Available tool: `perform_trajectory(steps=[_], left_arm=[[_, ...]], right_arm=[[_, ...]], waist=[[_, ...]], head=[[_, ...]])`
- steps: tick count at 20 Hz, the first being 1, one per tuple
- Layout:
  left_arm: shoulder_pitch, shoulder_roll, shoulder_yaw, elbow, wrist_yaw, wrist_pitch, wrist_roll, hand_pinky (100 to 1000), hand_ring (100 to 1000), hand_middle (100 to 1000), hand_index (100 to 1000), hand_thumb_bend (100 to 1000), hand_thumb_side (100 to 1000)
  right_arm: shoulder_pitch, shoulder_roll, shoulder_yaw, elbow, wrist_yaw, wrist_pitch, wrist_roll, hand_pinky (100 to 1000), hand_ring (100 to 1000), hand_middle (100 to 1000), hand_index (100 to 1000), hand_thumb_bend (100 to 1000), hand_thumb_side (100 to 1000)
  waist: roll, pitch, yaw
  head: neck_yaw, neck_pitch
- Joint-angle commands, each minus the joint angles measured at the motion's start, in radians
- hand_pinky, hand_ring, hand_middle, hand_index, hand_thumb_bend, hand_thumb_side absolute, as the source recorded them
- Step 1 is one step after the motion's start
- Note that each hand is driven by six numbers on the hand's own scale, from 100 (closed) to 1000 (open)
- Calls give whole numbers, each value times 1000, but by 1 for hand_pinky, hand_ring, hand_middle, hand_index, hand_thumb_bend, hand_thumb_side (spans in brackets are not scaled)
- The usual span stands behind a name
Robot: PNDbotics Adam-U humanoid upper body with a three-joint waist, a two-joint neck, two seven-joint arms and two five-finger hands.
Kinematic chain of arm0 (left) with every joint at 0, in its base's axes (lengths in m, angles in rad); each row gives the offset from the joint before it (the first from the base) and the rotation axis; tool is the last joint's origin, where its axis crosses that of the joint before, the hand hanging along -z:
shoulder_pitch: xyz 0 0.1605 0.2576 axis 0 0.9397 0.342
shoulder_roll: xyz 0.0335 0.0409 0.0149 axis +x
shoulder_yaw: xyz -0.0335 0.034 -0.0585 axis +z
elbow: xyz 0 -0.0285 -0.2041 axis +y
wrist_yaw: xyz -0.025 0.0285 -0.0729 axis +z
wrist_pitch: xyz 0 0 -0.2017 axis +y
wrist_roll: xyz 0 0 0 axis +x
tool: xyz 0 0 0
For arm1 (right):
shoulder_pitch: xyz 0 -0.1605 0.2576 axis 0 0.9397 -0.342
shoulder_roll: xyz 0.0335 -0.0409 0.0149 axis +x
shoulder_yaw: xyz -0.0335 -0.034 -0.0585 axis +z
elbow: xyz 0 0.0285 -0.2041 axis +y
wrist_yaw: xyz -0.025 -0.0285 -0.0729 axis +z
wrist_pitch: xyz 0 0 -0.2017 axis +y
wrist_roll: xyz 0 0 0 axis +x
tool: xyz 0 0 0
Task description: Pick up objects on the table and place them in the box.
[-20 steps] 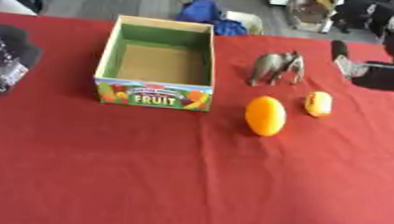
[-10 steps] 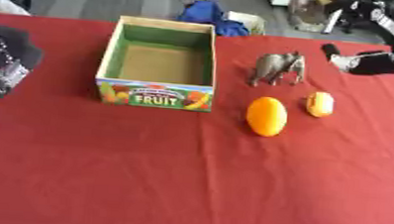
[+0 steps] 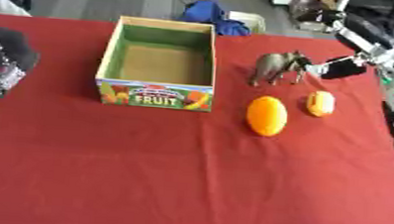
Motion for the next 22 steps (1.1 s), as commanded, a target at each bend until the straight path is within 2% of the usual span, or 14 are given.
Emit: perform_trajectory(steps=[1, 5, 12, 22], left_arm=[[-19, 19, -3, -16, 6, -2, -7, 621, 627, 552, 669, 537, 365], [-24, 19, -7, -17, 8, -2, -11, 621, 628, 552, 669, 537, 364], [-35, 20, -14, -20, 9, -3, -18, 621, 628, 552, 669, 536, 364], [-45, 21, -19, -26, 10, -4, -25, 621, 629, 552, 669, 536, 365]], right_arm=[[-34, 2, -16, 31, 80, -1, -53, 951, 1000, 863, 924, 298, 100], [-45, 16, -25, 56, 158, 16, -113, 943, 1000, 856, 919, 320, 100], [-54, 33, -41, 110, 304, 115, -234, 925, 1000, 843, 906, 342, 100], [-67, 45, -56, 180, 447, 220, -321, 914, 1000, 840, 897, 374, 100]], waist=[[1, -11, 4], [3, -8, 15], [6, 1, 31], [10, 15, 49]], head=[[-8, -15], [-19, -21], [-35, -34], [-43, -53]])
